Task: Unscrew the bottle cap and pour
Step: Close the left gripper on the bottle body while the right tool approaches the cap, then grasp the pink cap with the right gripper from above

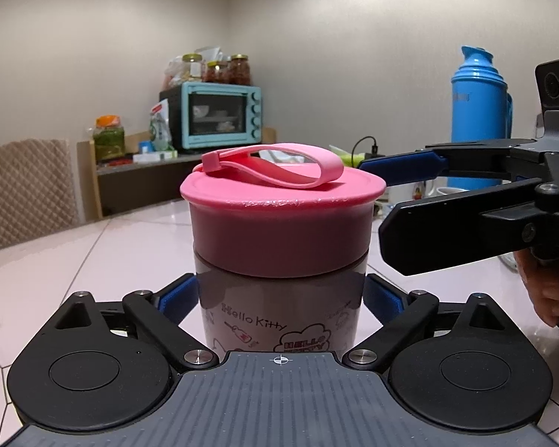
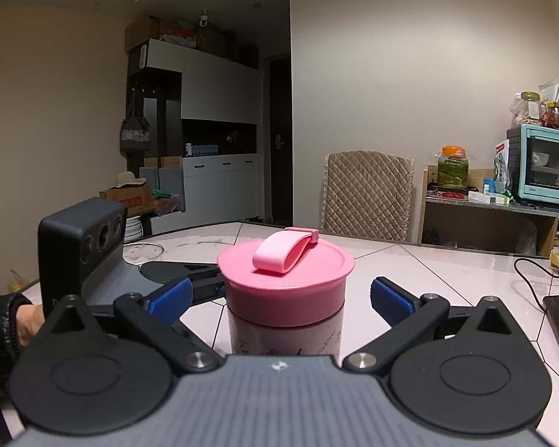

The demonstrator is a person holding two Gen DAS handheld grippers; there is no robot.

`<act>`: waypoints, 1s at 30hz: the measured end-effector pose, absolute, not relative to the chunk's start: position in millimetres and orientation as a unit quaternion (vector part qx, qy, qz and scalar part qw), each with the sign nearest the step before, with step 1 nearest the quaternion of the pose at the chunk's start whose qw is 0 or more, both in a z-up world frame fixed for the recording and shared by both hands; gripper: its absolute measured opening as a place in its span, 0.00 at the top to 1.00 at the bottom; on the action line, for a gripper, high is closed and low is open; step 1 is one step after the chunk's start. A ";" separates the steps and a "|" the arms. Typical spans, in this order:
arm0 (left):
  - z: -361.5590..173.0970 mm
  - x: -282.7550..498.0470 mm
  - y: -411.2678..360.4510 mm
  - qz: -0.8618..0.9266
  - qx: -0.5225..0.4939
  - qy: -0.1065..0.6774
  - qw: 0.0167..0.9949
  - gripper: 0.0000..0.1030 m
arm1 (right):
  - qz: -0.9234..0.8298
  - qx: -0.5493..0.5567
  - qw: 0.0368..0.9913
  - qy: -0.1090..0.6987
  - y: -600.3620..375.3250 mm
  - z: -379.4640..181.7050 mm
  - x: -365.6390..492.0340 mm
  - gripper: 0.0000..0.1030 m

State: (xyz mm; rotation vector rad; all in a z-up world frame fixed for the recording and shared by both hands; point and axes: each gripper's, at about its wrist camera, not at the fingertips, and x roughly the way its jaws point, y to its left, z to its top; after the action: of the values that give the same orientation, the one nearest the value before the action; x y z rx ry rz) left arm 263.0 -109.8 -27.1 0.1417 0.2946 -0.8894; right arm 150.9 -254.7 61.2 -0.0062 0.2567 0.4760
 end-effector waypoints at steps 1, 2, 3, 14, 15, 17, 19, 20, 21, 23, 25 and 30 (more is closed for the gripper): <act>-26.9 263.7 -109.4 -0.429 0.066 0.143 0.889 0.08 | 0.235 -0.003 0.964 0.127 -254.4 61.0 151.8 0.00; -26.7 264.4 -109.0 -0.430 0.064 0.144 0.889 0.12 | 0.235 -0.004 0.964 0.128 -254.2 60.9 152.8 0.00; -26.8 264.5 -108.7 -0.430 0.064 0.144 0.889 0.12 | 0.235 -0.004 0.963 0.129 -254.0 60.9 153.9 0.00; -27.6 263.7 -108.2 -0.427 0.071 0.142 0.890 0.13 | 0.228 -0.007 0.963 0.141 -250.8 59.4 165.0 0.00; -27.6 264.0 -108.1 -0.427 0.070 0.143 0.890 0.13 | 0.228 -0.006 0.963 0.145 -250.1 59.5 167.0 0.00; -28.4 268.8 -107.2 -0.427 0.068 0.142 0.891 0.13 | 0.224 -0.007 0.963 0.152 -247.4 59.4 170.3 0.00; -28.5 264.7 -110.9 -0.426 0.070 0.144 0.891 0.13 | 0.221 -0.009 0.963 0.156 -245.4 59.7 173.4 0.00; -28.4 264.8 -111.0 -0.426 0.070 0.144 0.891 0.13 | 0.218 -0.010 0.963 0.159 -244.0 59.7 175.4 0.00; -28.4 264.8 -111.1 -0.426 0.070 0.144 0.891 0.13 | 0.215 -0.010 0.963 0.161 -243.1 59.7 177.6 0.00; -29.0 267.3 -109.5 -0.426 0.069 0.143 0.891 0.13 | 0.209 -0.005 0.963 0.168 -241.8 59.4 182.9 0.00; -29.0 267.2 -110.3 -0.425 0.070 0.143 0.891 0.13 | 0.207 -0.001 0.963 0.172 -240.8 58.7 187.1 0.00; -28.8 267.5 -109.1 -0.426 0.070 0.144 0.891 0.13 | 0.204 0.006 0.963 0.176 -239.3 56.4 192.3 0.00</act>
State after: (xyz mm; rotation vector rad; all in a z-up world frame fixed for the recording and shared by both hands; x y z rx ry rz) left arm 267.5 -109.1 -28.8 0.1457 0.2980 -0.8842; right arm 192.3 -239.3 56.4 0.0116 0.3559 0.4137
